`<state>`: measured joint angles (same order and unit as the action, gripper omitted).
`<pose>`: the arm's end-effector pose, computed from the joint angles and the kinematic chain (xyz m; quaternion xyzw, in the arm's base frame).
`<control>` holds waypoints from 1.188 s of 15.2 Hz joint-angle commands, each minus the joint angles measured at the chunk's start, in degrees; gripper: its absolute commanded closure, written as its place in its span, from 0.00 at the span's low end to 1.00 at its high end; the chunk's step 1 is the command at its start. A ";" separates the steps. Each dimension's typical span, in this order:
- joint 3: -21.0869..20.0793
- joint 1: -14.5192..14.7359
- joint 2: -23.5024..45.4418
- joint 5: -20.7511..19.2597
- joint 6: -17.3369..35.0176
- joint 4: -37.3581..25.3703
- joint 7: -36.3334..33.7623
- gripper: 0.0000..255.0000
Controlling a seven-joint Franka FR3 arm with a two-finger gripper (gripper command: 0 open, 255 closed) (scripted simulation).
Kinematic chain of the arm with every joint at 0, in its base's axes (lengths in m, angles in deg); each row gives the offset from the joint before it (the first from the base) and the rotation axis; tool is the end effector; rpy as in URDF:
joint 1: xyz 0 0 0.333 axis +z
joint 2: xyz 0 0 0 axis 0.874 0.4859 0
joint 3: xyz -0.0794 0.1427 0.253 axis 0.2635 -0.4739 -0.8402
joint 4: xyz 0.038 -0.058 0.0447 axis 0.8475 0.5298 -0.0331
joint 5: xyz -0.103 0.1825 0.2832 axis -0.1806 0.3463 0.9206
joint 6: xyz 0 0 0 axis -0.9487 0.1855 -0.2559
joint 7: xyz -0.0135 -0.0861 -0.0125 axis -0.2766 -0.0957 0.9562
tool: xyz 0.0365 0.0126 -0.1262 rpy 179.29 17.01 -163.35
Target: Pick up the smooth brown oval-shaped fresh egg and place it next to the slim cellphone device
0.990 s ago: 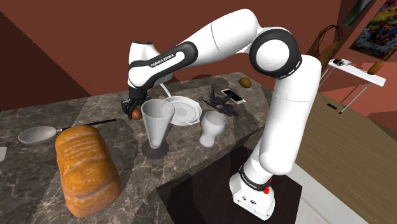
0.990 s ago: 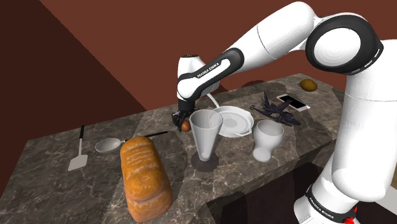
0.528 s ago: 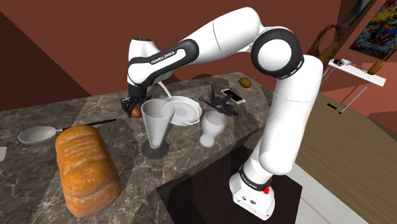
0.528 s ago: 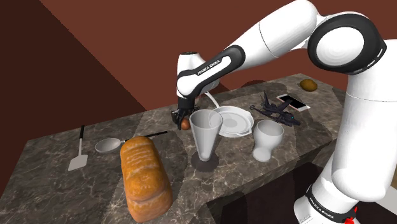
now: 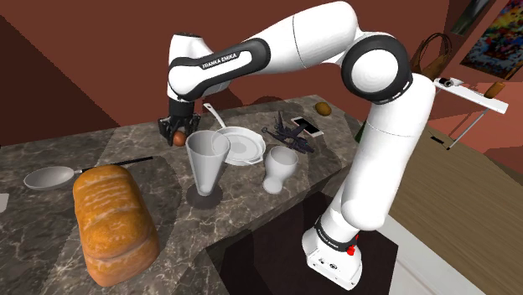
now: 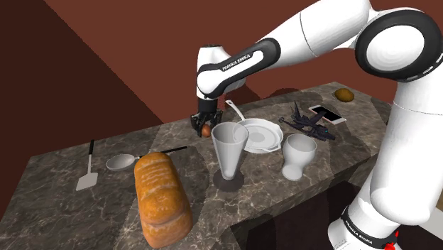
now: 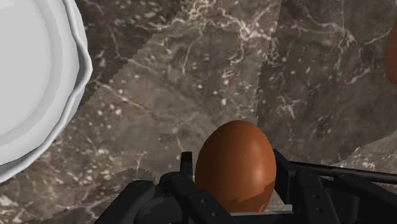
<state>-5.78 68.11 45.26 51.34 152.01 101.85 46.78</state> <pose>0.5431 0.1629 0.3580 -0.9978 0.0302 0.0015 0.0590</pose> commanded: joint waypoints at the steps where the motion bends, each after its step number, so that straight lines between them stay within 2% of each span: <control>1: 0.01 -0.05 -0.54 0.02 -1.29 -0.74 -0.05 1.00; 13: 0.00 -0.22 -3.57 0.12 -9.12 -5.59 -0.60 1.00; 18: 2.31 -3.52 -10.45 1.69 -8.04 2.98 5.72 1.00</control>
<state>-3.87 65.13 36.22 52.76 143.82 103.17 51.37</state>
